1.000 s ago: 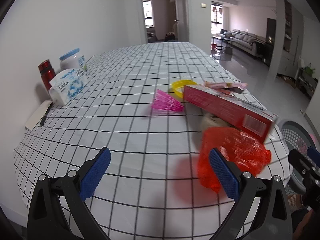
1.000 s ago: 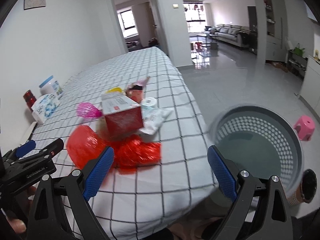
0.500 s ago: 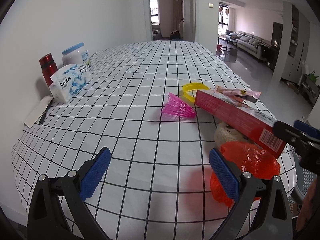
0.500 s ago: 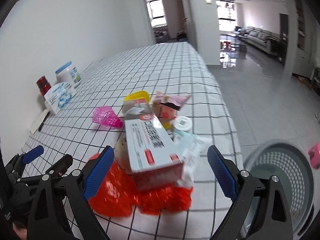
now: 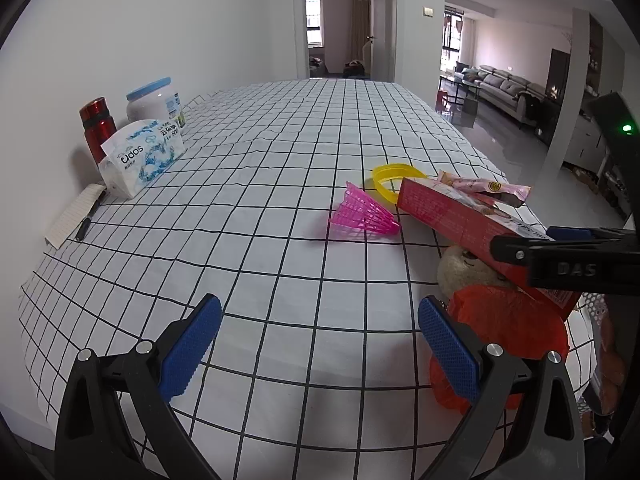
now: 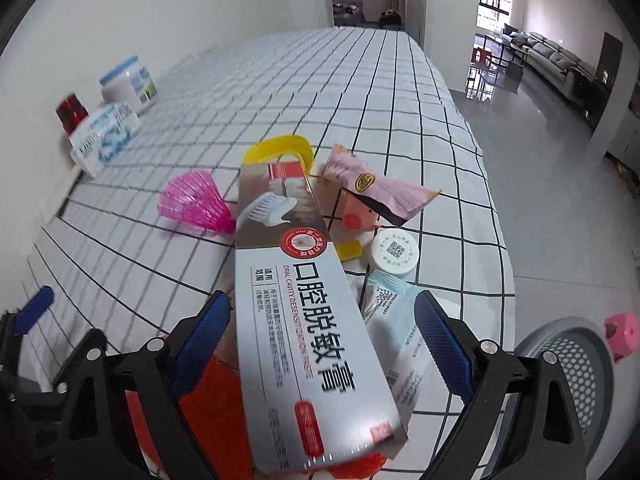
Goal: Collect trash
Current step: 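Grasp the red-and-white toothpaste box with the right gripper, then grasp the beige plush toy with the left gripper while the right holds the box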
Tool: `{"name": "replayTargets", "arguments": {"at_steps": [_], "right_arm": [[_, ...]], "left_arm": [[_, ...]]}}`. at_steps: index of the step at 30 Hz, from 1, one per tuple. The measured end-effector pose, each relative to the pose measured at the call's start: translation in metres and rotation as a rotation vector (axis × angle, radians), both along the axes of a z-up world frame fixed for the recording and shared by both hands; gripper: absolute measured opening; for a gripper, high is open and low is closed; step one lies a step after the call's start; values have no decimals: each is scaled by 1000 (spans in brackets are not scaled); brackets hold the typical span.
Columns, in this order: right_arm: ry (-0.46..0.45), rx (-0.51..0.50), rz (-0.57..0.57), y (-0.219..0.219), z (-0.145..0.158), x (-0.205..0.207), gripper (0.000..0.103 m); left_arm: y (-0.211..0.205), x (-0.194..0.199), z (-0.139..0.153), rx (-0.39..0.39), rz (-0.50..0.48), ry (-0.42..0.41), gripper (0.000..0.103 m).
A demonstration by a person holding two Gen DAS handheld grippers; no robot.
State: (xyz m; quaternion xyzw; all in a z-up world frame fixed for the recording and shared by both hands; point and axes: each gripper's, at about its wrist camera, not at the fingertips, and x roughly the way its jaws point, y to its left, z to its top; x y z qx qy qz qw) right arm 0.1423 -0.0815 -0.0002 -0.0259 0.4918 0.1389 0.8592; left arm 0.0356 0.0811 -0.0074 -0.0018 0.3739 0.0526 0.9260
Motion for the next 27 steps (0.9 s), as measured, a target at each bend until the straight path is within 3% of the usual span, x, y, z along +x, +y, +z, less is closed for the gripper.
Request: {"name": "replayTargets", "arguments": {"at_steps": [2, 5, 12, 27], "right_arm": [[2, -6, 12, 3, -1, 1, 88], [10, -17, 42, 8, -3, 1, 65], [-37, -26, 63, 12, 2, -7, 53], [-247, 90, -61, -19, 45, -65, 53]], "left_arm": [[0, -1, 0, 2, -2, -2, 97], [1, -1, 0, -2, -1, -2, 97], [3, -2, 1, -7, -1, -5, 97], [-5, 3, 16, -34, -46, -32, 97]]}}
